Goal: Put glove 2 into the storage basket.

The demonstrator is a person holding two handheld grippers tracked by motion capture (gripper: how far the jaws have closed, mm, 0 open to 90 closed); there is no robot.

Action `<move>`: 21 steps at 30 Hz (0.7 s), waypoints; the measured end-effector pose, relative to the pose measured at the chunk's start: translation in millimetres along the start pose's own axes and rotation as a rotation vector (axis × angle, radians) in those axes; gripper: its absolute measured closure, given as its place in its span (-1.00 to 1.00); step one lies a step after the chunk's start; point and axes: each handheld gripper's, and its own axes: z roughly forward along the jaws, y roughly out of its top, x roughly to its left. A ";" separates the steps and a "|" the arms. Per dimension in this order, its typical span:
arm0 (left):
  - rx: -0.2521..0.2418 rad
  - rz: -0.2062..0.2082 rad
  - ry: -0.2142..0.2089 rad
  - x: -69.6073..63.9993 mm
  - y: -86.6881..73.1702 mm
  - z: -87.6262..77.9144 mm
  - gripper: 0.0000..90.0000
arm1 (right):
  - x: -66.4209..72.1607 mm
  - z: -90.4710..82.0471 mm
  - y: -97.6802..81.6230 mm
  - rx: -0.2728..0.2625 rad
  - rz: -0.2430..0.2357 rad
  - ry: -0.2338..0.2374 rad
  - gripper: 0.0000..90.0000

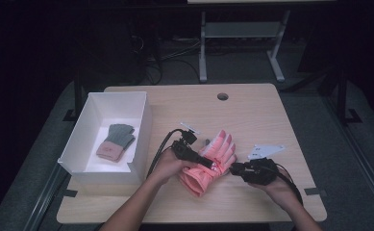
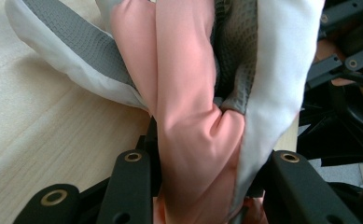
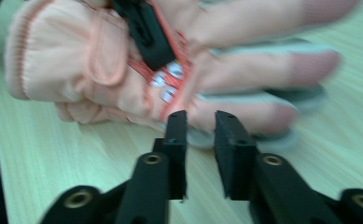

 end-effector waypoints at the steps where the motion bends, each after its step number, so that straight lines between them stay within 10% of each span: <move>1: -0.006 -0.003 0.003 -1.2 0.6 -2.0 0.41 | -0.9 -3.4 -1.3 -0.002 0.011 -0.012 0.55; 21: -0.061 0.007 0.087 -32.4 14.1 -56.6 0.39 | -15.2 -19.1 -18.1 -0.033 0.087 -0.121 -0.70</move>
